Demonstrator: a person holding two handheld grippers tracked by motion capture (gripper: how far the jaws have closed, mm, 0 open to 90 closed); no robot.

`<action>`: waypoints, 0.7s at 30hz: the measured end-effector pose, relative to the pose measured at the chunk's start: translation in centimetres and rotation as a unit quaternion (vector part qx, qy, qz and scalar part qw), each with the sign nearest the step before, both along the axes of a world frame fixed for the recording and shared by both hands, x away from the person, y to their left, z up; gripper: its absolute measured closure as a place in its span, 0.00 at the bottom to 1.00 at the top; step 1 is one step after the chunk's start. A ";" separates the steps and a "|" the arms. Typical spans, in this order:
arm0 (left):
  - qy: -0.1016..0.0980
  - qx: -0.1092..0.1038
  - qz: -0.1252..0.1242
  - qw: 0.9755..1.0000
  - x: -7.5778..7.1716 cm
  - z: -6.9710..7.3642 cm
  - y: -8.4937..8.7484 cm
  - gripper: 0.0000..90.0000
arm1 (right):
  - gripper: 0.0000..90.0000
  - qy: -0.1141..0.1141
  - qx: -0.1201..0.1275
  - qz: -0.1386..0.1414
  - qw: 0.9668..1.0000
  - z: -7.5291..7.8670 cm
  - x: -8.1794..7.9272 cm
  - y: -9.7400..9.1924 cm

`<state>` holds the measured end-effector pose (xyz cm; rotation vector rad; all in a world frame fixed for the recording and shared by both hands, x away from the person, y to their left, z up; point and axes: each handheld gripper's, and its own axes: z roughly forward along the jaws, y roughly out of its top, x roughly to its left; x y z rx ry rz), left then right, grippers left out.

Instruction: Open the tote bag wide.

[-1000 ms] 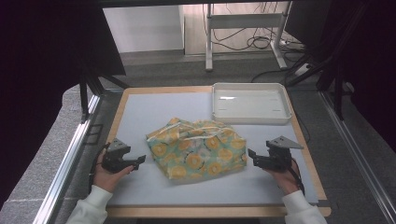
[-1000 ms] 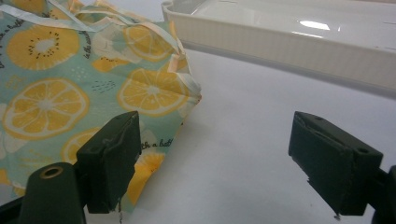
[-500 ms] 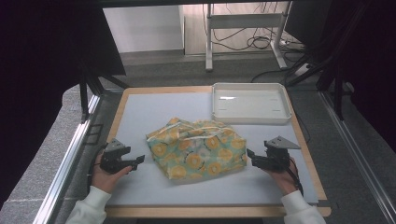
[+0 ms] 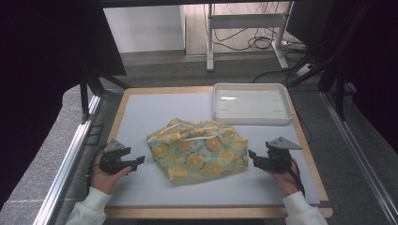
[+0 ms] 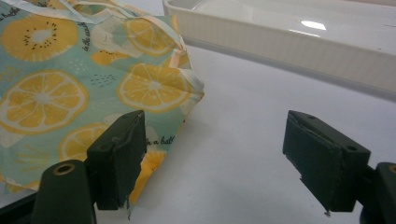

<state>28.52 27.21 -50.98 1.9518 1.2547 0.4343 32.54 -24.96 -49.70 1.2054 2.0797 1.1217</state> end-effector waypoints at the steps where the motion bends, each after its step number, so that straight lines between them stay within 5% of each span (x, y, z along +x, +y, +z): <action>1: -0.002 0.000 0.000 1.000 0.0 0.2 0.0 0.31 | 0.24 0.000 0.000 -0.001 1.000 0.0 0.0 0.0; 21: -0.039 -0.005 -0.015 0.999 -0.3 3.6 -0.7 0.30 | 0.24 0.002 0.000 0.000 1.000 0.1 -0.4 0.1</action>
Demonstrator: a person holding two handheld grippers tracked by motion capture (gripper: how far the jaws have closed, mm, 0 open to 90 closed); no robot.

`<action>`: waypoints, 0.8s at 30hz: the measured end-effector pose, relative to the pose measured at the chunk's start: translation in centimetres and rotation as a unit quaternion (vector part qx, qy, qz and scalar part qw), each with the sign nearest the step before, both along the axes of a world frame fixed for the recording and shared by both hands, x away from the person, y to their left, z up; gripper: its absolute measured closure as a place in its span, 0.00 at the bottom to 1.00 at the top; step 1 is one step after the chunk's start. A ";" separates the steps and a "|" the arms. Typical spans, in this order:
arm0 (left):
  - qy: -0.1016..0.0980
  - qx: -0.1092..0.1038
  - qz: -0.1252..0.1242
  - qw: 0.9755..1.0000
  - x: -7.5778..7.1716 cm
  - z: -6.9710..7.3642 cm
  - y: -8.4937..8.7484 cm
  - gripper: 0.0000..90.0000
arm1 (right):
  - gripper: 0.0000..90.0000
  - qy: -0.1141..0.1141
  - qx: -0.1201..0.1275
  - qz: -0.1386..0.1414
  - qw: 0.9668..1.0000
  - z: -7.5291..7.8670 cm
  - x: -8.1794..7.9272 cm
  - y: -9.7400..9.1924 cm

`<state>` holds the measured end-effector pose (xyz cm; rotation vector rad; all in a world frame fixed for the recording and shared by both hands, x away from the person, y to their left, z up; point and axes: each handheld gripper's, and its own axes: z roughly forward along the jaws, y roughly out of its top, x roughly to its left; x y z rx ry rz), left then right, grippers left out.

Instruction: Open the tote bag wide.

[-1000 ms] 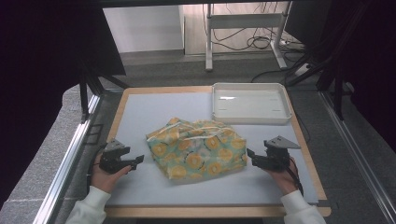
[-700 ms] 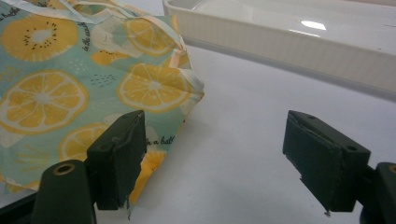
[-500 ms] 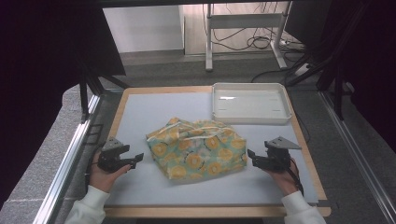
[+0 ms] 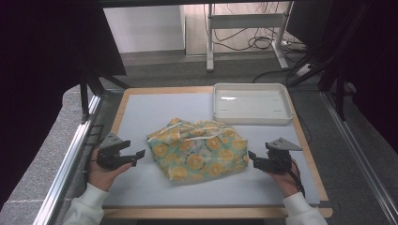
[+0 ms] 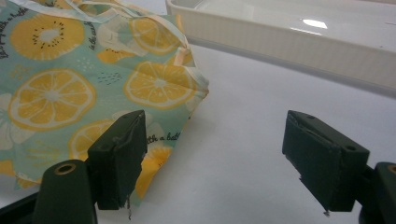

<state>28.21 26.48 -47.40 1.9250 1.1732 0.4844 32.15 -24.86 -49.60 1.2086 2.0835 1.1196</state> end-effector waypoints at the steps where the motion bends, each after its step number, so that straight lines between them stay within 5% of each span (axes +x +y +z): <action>1: -0.003 0.003 -0.001 1.000 0.0 0.2 -0.1 0.30 | 0.24 0.000 -0.001 0.000 1.000 0.0 0.0 0.0; 6: -0.018 0.000 0.002 1.000 0.1 1.1 -0.3 0.31 | 0.24 0.000 -0.002 -0.001 1.000 0.0 0.0 0.1; 24: -0.006 0.001 -0.034 0.999 1.4 3.1 -2.7 0.35 | 0.24 0.006 -0.014 -0.005 1.000 -0.3 -0.1 0.3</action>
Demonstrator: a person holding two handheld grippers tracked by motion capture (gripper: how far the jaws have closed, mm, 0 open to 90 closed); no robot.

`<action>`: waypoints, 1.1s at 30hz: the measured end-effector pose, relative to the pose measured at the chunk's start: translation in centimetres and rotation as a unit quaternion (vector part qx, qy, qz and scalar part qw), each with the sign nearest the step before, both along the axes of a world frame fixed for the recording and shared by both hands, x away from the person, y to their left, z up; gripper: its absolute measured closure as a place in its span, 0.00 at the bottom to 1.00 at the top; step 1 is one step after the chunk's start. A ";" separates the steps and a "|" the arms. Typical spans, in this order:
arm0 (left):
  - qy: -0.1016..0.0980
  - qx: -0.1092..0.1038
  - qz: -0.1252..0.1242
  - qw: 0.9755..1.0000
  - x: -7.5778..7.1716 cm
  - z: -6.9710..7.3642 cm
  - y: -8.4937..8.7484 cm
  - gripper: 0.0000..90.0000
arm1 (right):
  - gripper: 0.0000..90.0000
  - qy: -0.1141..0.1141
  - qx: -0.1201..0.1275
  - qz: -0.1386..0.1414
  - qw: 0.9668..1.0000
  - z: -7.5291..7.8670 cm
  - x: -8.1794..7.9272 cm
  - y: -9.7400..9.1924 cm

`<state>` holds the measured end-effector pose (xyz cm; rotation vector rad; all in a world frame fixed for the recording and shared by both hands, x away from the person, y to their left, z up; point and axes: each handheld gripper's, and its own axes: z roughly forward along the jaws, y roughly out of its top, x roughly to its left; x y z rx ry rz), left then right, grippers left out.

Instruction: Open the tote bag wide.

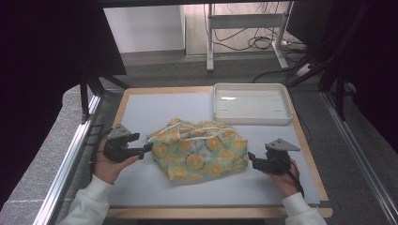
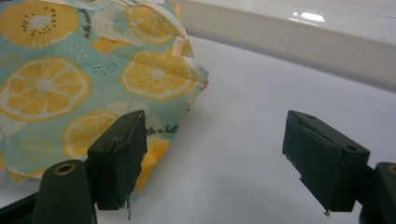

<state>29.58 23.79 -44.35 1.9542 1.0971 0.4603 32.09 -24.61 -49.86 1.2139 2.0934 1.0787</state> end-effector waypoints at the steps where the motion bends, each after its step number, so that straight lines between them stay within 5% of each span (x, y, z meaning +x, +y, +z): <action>1: 0.000 -0.001 -0.001 1.000 0.1 0.1 -0.1 0.35 | 0.24 0.000 -0.001 0.000 1.000 0.0 0.0 0.0; 22: 0.017 0.023 -0.030 0.999 4.1 0.3 -3.6 0.43 | 0.24 0.001 -0.007 -0.001 1.000 -0.1 0.1 0.0; 33: 0.046 0.019 -0.030 0.998 6.3 -0.8 -4.0 0.46 | 0.24 0.010 -0.014 0.001 1.000 -0.4 0.2 0.0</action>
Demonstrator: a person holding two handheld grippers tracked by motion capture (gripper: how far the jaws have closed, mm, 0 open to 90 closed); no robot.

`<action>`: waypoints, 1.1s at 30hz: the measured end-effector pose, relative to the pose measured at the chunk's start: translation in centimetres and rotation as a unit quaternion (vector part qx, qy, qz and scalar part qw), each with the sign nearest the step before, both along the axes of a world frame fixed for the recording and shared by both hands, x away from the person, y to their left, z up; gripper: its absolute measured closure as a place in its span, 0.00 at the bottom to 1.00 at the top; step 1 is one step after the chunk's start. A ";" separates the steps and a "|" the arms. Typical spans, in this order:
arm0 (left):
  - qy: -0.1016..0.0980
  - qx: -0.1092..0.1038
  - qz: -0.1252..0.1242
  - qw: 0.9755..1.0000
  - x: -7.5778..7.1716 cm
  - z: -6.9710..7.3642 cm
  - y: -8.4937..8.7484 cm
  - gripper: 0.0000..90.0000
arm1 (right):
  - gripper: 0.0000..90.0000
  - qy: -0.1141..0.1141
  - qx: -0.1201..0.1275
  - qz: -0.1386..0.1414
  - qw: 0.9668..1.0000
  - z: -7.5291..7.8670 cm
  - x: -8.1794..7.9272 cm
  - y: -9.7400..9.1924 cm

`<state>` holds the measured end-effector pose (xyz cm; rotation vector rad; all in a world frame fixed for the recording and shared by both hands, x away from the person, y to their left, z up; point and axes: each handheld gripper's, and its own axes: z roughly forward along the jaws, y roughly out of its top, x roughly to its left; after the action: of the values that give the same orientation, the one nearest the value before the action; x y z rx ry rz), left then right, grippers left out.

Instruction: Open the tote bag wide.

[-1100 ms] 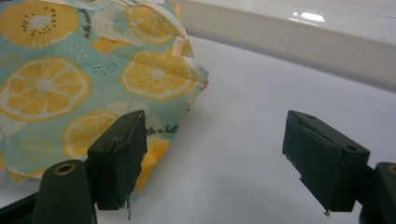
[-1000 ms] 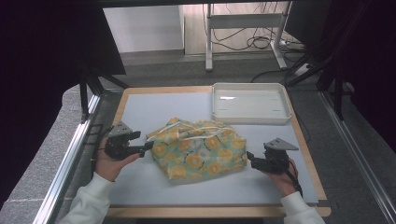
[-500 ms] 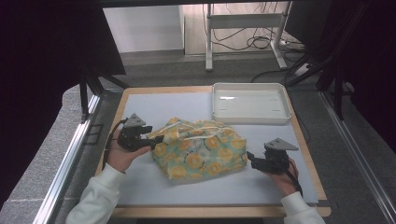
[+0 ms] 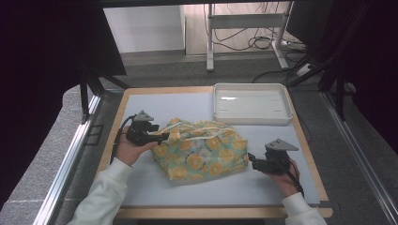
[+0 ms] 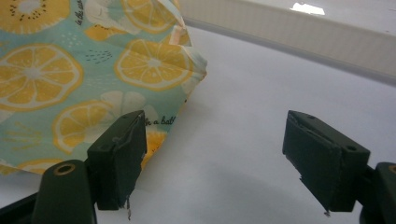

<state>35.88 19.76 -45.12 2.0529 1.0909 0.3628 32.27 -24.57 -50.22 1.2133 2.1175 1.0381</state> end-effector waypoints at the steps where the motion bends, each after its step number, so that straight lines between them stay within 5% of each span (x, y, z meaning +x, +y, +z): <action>1: 0.002 0.000 -0.001 1.000 0.2 0.0 -0.1 0.46 | 0.24 0.001 -0.001 0.000 1.000 0.0 0.0 0.0; 4: 0.007 0.000 -0.008 1.000 0.6 -0.2 -0.4 0.51 | 0.24 0.002 -0.004 0.000 1.000 -0.1 0.0 0.0; 12: 0.014 0.001 -0.050 0.999 0.8 -0.7 -0.6 0.94 | 0.24 0.005 -0.010 -0.001 1.000 -0.3 0.1 0.0; 16: 0.002 -0.005 -0.059 0.998 0.3 -0.3 -0.5 0.96 | 0.24 -0.004 -0.014 -0.002 1.000 -0.1 0.0 0.2; 33: 0.004 -0.021 -0.068 0.997 -0.1 -0.1 -0.6 0.96 | 0.24 -0.008 -0.005 -0.001 1.000 0.6 0.1 0.0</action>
<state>35.80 19.20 -45.24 2.0795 0.9488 0.2611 32.36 -24.55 -49.64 1.1991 2.1061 1.0318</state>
